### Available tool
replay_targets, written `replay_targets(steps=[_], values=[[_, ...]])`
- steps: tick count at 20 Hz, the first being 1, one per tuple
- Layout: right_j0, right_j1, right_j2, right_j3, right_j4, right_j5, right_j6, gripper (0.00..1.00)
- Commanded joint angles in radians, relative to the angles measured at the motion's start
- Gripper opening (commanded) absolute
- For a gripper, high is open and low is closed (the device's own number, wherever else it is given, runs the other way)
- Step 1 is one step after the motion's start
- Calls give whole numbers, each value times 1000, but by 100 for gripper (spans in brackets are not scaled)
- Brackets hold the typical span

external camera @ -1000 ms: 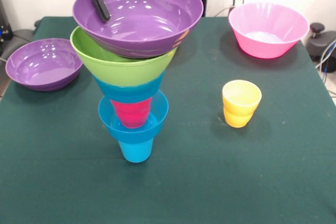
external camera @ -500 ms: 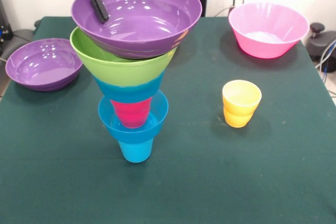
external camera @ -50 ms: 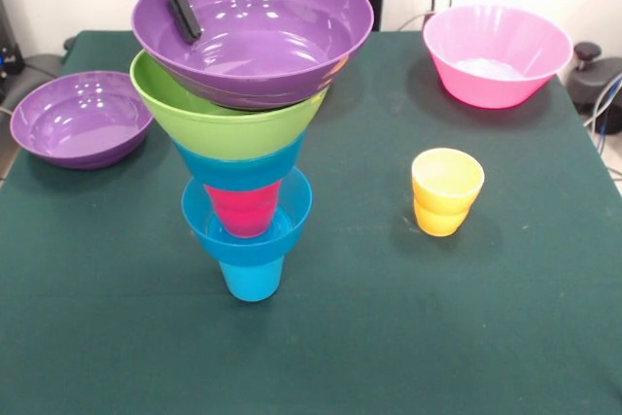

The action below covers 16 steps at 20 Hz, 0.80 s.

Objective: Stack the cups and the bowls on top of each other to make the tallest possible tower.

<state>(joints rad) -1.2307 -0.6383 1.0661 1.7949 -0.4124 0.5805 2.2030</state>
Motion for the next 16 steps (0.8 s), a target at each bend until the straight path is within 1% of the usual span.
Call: replay_targets(steps=[1,9,16], values=[[34,52,-25,-55,-47,87,-220,0],[38,63,-26,-60,-53,83,-219,0],[27,77,-23,-72,-55,95,-241,0]])
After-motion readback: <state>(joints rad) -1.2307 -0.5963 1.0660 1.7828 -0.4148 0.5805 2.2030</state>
